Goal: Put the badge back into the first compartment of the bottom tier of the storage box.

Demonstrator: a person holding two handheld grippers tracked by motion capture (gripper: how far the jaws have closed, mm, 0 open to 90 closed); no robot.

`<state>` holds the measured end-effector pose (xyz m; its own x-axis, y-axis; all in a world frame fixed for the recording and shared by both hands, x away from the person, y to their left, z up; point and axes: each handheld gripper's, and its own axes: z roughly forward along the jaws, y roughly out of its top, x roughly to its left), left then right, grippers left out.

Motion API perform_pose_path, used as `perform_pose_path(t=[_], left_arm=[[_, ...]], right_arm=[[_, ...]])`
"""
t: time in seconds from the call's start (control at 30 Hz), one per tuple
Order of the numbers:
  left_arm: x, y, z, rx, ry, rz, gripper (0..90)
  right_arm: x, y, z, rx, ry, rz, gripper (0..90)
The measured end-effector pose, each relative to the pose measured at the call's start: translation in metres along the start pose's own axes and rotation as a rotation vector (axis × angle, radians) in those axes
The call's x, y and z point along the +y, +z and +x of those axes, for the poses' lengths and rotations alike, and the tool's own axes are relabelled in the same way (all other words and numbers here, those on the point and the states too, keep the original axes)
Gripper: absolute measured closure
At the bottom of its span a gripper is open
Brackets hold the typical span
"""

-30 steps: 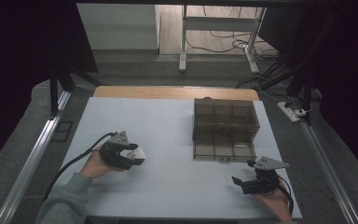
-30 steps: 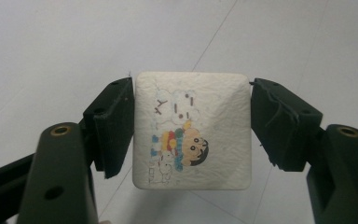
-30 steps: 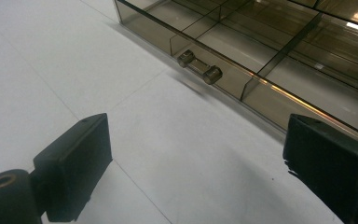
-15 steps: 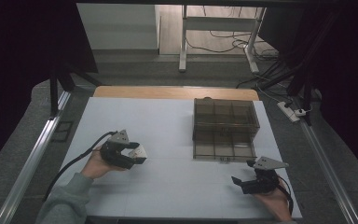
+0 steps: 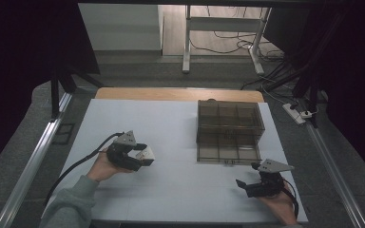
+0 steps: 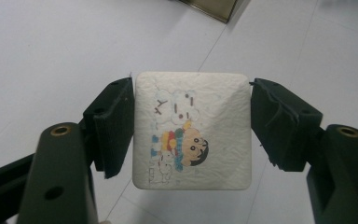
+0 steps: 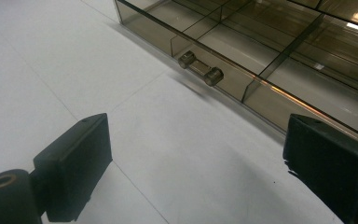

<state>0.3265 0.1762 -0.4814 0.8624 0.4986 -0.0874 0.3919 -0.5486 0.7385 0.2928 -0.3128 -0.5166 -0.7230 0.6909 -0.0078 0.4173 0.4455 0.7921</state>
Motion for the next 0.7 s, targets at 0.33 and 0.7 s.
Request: perform_pose_path(t=[0.33, 0.7], left_arm=[[0.010, 0.008, -0.005, -0.010, 0.018, -0.004, 32.8], [0.021, 0.016, -0.008, -0.022, 0.030, -0.012, 32.8]], right_arm=[[0.000, 0.000, 0.001, 0.001, -0.003, -0.004, 7.8], [0.001, -0.001, 0.001, -0.001, -0.006, -0.009, 8.0]])
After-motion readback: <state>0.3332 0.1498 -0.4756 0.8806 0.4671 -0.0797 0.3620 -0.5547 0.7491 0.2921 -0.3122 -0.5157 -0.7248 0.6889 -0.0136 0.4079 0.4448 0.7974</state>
